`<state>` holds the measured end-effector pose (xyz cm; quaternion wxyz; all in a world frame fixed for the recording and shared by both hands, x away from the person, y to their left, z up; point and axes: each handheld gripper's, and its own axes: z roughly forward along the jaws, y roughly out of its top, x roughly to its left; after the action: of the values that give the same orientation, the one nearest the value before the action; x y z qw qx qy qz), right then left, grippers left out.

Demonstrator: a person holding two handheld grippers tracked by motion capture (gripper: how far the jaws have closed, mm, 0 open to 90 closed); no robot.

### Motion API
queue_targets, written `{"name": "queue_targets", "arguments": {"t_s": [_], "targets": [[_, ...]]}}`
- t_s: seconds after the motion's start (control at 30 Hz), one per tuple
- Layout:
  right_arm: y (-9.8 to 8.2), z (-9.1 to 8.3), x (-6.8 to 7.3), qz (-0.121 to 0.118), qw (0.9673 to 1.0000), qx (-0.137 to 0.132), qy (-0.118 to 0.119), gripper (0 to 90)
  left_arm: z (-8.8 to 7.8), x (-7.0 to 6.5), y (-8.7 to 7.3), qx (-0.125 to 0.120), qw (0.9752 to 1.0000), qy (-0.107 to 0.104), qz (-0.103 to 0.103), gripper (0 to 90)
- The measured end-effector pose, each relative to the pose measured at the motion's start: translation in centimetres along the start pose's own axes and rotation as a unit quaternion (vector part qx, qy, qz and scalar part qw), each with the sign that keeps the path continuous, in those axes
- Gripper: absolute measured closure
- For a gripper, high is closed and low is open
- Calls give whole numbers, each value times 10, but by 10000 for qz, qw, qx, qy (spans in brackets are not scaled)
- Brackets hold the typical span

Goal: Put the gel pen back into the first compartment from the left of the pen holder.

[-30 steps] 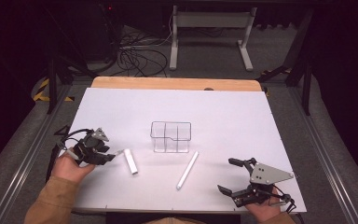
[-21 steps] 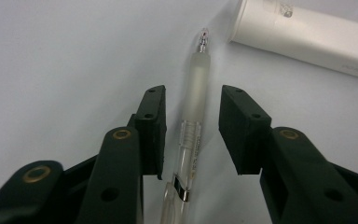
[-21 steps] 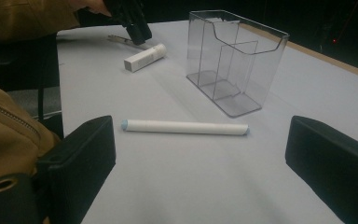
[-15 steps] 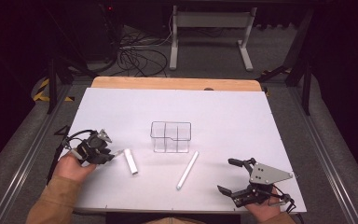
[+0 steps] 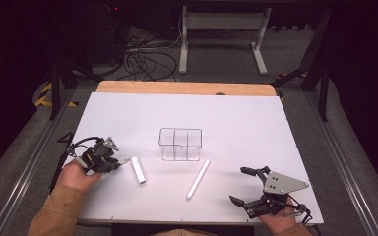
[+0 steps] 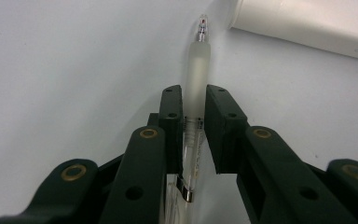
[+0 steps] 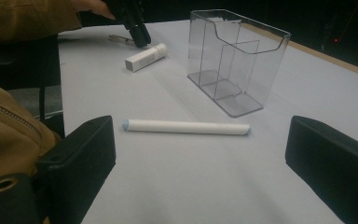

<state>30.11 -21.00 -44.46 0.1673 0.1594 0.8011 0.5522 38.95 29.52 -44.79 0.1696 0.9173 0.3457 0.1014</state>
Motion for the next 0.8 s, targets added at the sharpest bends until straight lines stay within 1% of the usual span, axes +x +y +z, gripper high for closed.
{"name": "queue_targets", "arguments": {"t_s": [0.07,0.13,0.17,0.3,0.47,0.5,0.63,0.8], "targets": [[0,0,0,7,10000,-1,0,94,1,0,0,43,10000,11,12,767],[0,0,0,6,10000,-6,-1,93,2,1,1,48,10000,-37,29,767],[0,0,0,11,10000,-9,1,93,2,2,0,36,10000,-30,34,768],[0,0,0,8,10000,-8,6,93,2,4,0,16,9999,-128,35,770],[0,0,0,10,10000,-15,3,93,2,5,0,4,9998,-163,81,774],[0,0,0,14,10000,-20,8,93,2,4,-1,14,9998,-156,83,775],[0,0,0,13,10000,-15,8,93,2,2,1,48,9997,-99,211,783],[0,0,0,15,10000,-12,9,93,2,-1,3,101,9994,66,312,793]]}}
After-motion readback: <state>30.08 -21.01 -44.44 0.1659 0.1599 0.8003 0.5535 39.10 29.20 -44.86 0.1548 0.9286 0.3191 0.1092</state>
